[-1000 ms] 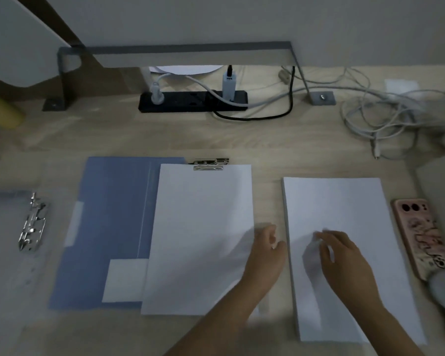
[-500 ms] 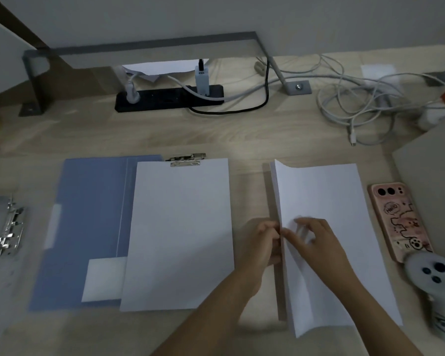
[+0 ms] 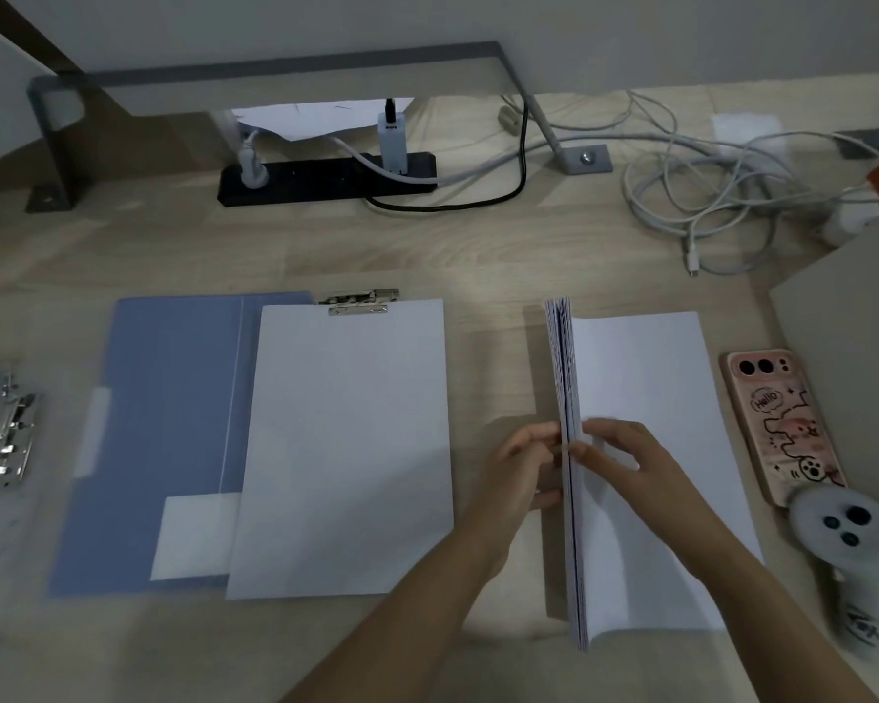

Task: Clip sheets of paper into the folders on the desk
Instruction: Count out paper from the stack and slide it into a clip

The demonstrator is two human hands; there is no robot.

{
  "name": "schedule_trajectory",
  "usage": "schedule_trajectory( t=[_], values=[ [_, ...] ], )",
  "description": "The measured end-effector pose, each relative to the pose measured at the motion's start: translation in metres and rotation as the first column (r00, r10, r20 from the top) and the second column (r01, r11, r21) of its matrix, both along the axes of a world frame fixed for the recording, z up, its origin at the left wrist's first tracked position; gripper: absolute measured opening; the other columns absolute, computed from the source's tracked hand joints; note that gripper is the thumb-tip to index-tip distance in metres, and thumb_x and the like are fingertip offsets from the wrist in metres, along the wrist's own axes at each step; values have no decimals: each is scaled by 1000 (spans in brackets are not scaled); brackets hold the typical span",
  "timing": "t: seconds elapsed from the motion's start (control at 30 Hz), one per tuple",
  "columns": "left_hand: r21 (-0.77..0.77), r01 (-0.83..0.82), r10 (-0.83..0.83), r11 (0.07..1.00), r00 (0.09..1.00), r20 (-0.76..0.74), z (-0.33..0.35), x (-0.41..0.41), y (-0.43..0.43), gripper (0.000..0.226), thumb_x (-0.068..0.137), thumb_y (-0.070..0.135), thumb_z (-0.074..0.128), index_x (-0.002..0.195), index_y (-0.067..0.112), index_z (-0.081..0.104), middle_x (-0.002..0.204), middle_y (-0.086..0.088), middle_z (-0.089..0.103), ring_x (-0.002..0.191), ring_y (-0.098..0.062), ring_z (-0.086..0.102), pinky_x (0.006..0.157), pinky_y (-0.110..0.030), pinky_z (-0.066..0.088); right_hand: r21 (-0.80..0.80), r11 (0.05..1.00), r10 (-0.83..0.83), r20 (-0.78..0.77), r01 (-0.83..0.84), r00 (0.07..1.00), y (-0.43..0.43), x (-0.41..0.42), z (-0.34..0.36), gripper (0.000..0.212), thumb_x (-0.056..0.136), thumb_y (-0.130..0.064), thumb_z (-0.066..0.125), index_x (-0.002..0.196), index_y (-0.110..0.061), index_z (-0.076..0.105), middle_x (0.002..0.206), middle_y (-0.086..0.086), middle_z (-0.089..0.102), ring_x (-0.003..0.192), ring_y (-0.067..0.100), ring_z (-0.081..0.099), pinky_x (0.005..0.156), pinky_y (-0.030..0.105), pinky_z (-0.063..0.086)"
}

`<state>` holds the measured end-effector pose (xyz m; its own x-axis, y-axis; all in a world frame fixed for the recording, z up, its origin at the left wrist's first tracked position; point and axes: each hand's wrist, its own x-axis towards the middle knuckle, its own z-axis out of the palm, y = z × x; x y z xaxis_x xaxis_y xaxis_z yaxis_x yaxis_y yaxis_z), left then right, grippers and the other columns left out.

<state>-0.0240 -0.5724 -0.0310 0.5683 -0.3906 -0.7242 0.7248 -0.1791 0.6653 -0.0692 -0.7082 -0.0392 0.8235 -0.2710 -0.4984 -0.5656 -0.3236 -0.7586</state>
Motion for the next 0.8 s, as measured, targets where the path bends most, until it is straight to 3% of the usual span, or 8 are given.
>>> schedule_trajectory(
  t=[0.17, 0.27, 0.4, 0.43, 0.53, 0.67, 0.7, 0.8],
  values=[
    [5, 4, -4, 1000, 1000, 8, 0, -1, 0, 31, 95, 12, 36, 110, 27, 57, 104, 8, 64, 97, -4, 61, 78, -19, 52, -41, 999, 20, 9, -19, 1000, 2, -1, -4, 24, 87, -30, 56, 109, -33, 48, 116, -10, 43, 106, 1, 41, 71, 1, 28],
    [9, 8, -8, 1000, 1000, 10, 0, -2, 2, 31, 95, 12, 35, 115, 25, 56, 103, 7, 64, 94, -5, 61, 77, -18, 53, -72, 997, 16, 15, -15, 1000, 3, -2, -5, 30, 89, -26, 54, 119, -24, 50, 117, -9, 43, 107, 3, 40, 84, 11, 31],
    [258, -44, -45, 965, 943, 328, -4, -8, -3, 36, 95, 16, 43, 131, 21, 46, 128, 10, 50, 108, 0, 45, 90, -13, 37, -139, 990, 15, 5, -14, 1000, 7, -1, -9, 35, 91, -25, 52, 125, -15, 52, 122, -7, 45, 106, 6, 43, 89, 20, 31],
    [250, -56, -41, 967, 930, 365, -3, -9, -4, 35, 96, 18, 44, 130, 21, 45, 127, 12, 47, 109, 2, 43, 90, -12, 35, -160, 987, 20, 8, -18, 1000, 8, 0, -11, 36, 90, -25, 52, 125, -15, 52, 123, -6, 46, 106, 6, 43, 90, 20, 33],
    [63, 37, -46, 997, 988, 148, 0, -10, -11, 31, 98, 34, 38, 124, 21, 48, 115, 6, 54, 99, -2, 52, 85, -14, 43, -192, 981, 39, 26, -33, 999, 10, 0, -15, 38, 87, -34, 53, 120, -14, 55, 122, -4, 48, 107, 7, 45, 91, 21, 37],
    [220, 84, -95, 972, 995, 38, -11, -12, -13, 53, 98, 45, 29, 144, 19, 27, 139, 7, 40, 127, -11, 41, 104, -26, 32, -204, 979, 12, 43, -3, 999, 11, 0, -14, 33, 90, -37, 45, 114, -19, 58, 115, -9, 48, 105, 5, 45, 76, 6, 29],
    [285, 98, -126, 954, 989, 81, -14, -13, -14, 48, 99, 40, 30, 141, 18, 31, 138, 3, 43, 123, -15, 45, 103, -28, 36, -195, 981, -2, 39, 9, 999, 11, 1, -13, 31, 92, -34, 44, 115, -19, 57, 114, -10, 48, 105, 4, 44, 76, 6, 29],
    [385, 65, -154, 920, 967, 205, -20, -14, -18, 29, 97, 23, 38, 124, 14, 44, 115, -3, 56, 92, -12, 53, 75, -22, 47, -168, 986, -11, 20, 14, 1000, 7, 0, -13, 32, 93, -29, 45, 120, -17, 56, 118, -7, 50, 105, 4, 43, 85, 13, 32]
  ],
)
